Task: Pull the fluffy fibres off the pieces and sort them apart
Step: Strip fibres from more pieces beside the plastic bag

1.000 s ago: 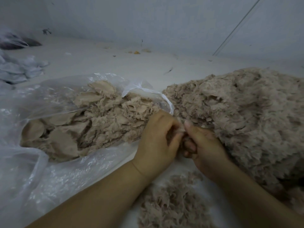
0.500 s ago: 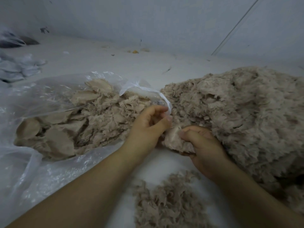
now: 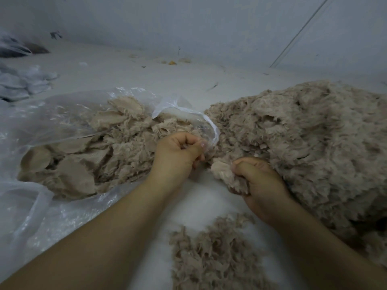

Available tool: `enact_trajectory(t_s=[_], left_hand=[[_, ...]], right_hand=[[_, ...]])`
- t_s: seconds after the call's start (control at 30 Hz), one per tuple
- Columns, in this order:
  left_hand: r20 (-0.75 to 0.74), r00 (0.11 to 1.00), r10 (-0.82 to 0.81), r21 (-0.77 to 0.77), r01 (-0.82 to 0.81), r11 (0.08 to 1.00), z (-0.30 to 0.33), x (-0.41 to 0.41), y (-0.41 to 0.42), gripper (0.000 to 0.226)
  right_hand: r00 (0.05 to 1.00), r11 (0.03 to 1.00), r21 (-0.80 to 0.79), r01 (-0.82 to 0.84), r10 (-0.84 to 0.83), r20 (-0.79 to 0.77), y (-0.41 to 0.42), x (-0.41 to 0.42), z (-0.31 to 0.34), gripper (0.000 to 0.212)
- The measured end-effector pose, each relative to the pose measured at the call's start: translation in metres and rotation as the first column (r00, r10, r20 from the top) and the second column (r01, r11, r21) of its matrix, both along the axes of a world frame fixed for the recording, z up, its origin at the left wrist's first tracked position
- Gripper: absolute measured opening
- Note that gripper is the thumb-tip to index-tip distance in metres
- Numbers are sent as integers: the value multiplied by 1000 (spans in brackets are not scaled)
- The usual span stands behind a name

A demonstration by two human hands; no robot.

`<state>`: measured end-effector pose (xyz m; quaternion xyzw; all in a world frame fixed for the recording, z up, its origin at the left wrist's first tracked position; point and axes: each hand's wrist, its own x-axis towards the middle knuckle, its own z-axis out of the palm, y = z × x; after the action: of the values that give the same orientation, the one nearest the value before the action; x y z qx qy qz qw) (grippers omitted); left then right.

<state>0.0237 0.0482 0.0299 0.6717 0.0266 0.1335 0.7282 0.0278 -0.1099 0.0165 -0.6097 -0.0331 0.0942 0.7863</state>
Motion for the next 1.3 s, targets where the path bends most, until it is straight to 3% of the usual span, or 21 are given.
enact_trajectory(t_s=[0.07,0.1,0.17,0.2,0.23,0.27,0.37,0.43,0.5,0.63,0.77,0.9,0.97,1.03,1.1,1.13,1.2,1.3], left_hand=[[-48,970,-237,-7,237,972,5,-1,11,14],[-75,898,-435,4,436,900,9,-3,16,10],[-196,648,-736,57,757,651,16,-10,26,20],[-264,556,-788,99,828,552,19,-13,28,23],[-318,534,-784,152,844,514,21,-15,28,25],[-354,574,-738,211,818,535,22,-16,26,28],[-346,813,-468,321,572,755,20,-15,15,48],[-333,878,-343,257,435,863,16,-13,8,59],[-338,890,-305,198,384,902,12,-12,3,60],[-293,878,-379,136,431,892,8,-14,-2,23],[-129,930,-344,195,364,911,5,-13,-5,16],[-176,927,-332,209,364,907,5,-10,-3,18],[-236,873,-426,338,485,807,7,-11,4,21],[-326,766,-554,439,642,629,12,-14,13,18],[-411,679,-608,459,731,506,15,-16,19,16],[-421,673,-608,446,737,508,16,-16,20,14],[-388,717,-579,389,697,602,15,-14,19,7],[-356,747,-562,250,655,713,13,-11,18,41]], right_hand=[[1000,999,38,10,-9,-25,0,0,1,43],[1000,999,53,3,-1,-31,0,0,1,45],[999,997,66,-29,31,-30,-1,-1,1,47],[999,997,58,-45,46,-19,-1,-2,1,50],[998,997,44,-57,57,-5,-1,-2,0,51],[998,998,39,-55,55,3,-1,-2,0,48],[998,995,81,-62,60,27,-1,-2,-1,30],[996,990,113,-87,84,26,-1,-4,0,15],[996,988,127,-88,87,14,-1,-4,-1,13],[999,997,63,-52,52,4,-2,-5,3,12],[999,999,24,-38,38,-14,-1,-4,3,21],[999,998,54,-18,20,-39,0,-5,4,19],[999,999,47,11,-9,-48,1,-5,4,16],[997,997,65,43,-39,-72,2,-5,4,19],[996,996,75,50,-43,-82,2,-5,5,22],[996,996,84,42,-35,-81,1,-6,5,22],[997,995,93,34,-27,-72,2,-6,5,21],[998,997,76,22,-18,-54,1,-7,6,27]])
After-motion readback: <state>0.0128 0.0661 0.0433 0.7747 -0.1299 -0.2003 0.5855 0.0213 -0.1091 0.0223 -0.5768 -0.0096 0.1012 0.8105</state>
